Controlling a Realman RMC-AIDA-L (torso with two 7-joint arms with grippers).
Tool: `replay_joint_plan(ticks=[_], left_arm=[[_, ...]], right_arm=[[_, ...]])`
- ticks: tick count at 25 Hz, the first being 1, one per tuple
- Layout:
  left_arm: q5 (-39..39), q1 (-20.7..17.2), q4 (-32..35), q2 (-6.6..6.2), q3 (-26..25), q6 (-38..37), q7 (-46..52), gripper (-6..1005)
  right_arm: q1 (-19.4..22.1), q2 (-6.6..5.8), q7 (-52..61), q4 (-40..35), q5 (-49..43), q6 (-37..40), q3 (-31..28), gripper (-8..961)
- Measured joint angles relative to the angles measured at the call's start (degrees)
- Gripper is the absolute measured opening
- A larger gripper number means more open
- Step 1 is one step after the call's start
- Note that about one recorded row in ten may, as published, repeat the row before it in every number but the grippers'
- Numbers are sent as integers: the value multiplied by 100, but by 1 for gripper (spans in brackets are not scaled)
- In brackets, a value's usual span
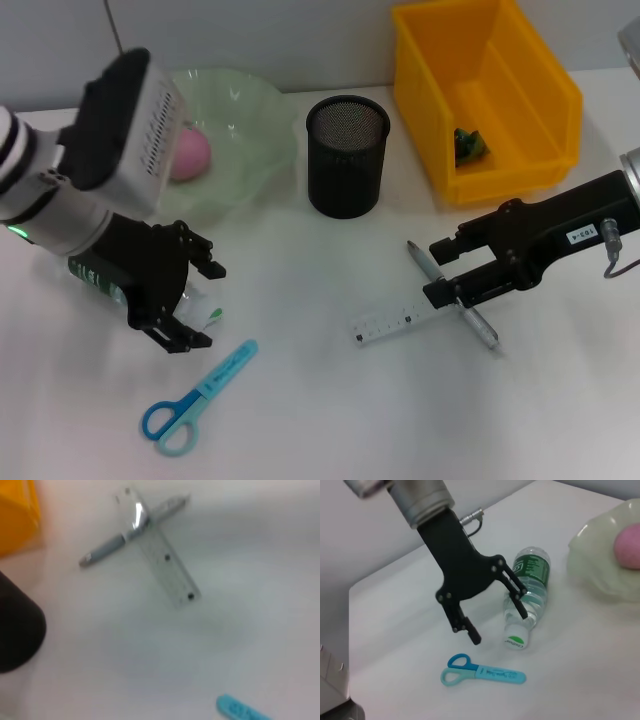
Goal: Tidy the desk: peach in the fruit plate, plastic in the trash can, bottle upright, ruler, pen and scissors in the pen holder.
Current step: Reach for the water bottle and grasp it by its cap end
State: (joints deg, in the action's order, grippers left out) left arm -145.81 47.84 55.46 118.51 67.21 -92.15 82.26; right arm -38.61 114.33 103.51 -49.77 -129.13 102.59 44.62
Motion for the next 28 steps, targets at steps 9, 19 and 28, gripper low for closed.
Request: replay_joint_plan(ticks=[9, 19, 28], left_arm=[[-224, 50, 17, 9, 570, 252, -148, 809], [-382, 183, -52, 29, 983, 478, -468, 800], [-430, 289, -323, 33, 1027, 647, -769, 781]], right_arm=[[-53, -38, 147, 57, 6, -74, -106, 725], [-58, -45, 288, 82, 20, -153, -197, 724], [-56, -47, 301, 218, 88, -154, -493, 724]])
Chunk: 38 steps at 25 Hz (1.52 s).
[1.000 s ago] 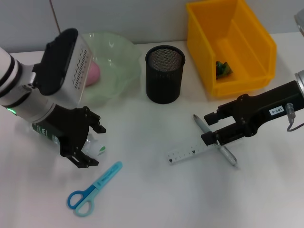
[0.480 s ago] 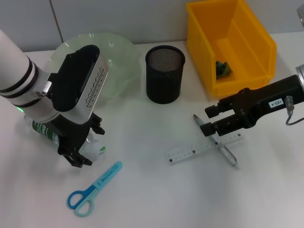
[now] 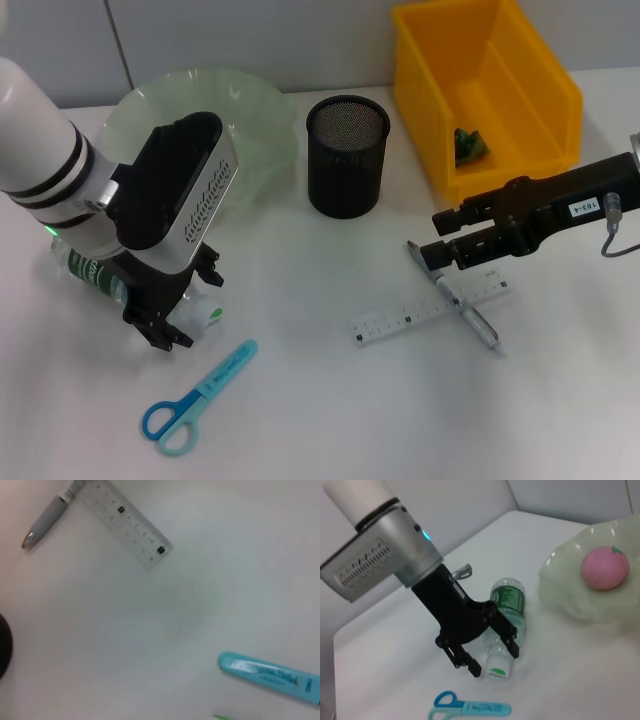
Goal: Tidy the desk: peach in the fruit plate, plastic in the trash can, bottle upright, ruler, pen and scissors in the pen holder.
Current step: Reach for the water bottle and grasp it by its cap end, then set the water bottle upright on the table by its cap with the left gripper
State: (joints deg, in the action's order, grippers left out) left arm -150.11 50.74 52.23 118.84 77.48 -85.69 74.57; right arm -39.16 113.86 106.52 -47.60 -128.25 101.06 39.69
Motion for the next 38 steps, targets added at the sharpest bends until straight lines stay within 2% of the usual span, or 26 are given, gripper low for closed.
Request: replay_joint_plan(ticks=[12, 19, 24, 28, 34, 38], left_arm=[[-28, 103, -357, -2, 141, 346, -169, 768], [-25, 97, -375, -1, 222, 459, -202, 695], [-26, 95, -449, 5, 301, 540, -187, 530], [-26, 95, -449, 5, 301, 540, -187, 467], [26, 43, -146, -6, 67, 329, 58, 451], [29, 50, 67, -17, -333, -88, 127, 451]], right_arm=[[-9, 9, 10, 94, 19, -48, -47, 725], [10, 4, -4, 138, 75, -51, -86, 725], [23, -8, -6, 138, 85, -52, -84, 725], [38, -24, -5, 137, 86, -51, -88, 725], [48, -45, -32, 139, 150, -48, -93, 724], [60, -50, -35, 142, 152, -35, -94, 724]])
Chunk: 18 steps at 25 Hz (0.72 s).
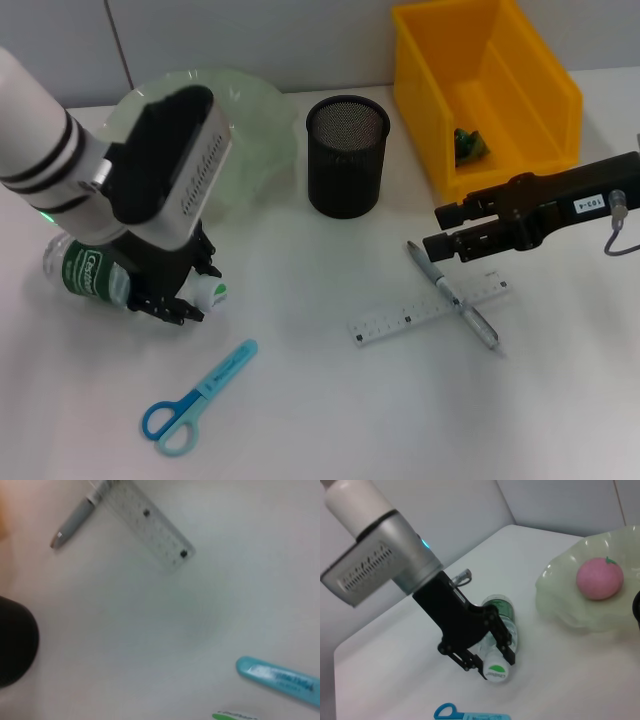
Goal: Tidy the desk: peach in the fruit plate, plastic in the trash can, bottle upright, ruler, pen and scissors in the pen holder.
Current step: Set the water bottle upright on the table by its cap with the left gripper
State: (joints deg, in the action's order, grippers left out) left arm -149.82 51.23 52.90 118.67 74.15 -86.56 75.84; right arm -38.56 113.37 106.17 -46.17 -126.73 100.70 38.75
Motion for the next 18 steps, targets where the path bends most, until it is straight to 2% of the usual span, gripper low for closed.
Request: replay_joint_plan(ticks=[9, 14, 18], left_arm=[[28, 203, 163, -36, -1371, -841, 55, 451], [-11, 298, 217, -58, -2061, -985, 174, 450], [9, 300, 286, -119, -2427, -1022, 422, 450]], right_arm=[[68, -8, -28, 5, 0, 36, 26, 725], [84, -8, -66, 73, -19, 29, 17, 725], [127, -8, -68, 104, -35, 4, 29, 725]])
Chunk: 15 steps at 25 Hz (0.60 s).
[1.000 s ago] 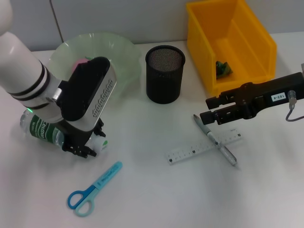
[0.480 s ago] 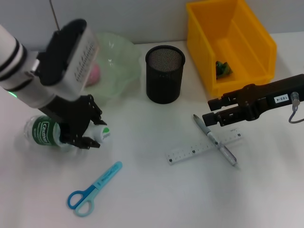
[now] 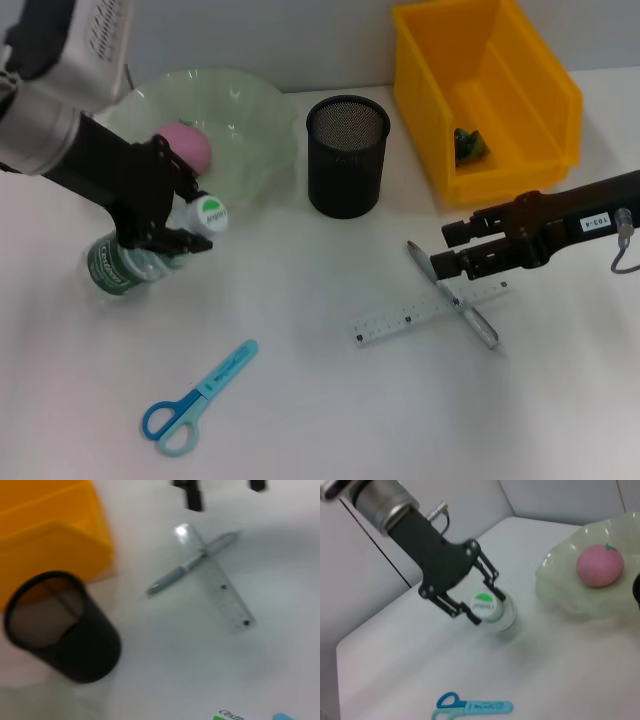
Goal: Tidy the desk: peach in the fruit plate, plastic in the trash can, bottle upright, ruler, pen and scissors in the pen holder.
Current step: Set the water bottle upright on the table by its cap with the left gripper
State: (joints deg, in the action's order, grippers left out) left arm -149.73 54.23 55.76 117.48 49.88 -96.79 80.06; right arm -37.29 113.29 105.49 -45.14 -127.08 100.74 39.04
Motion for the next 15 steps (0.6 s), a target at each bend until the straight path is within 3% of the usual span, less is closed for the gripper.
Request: replay_joint_plan(ticks=[15], left_arm=[[90, -106, 608, -52, -651, -322, 1160, 450]], right_arm=[[176, -30, -338, 55, 17, 27, -19, 724]])
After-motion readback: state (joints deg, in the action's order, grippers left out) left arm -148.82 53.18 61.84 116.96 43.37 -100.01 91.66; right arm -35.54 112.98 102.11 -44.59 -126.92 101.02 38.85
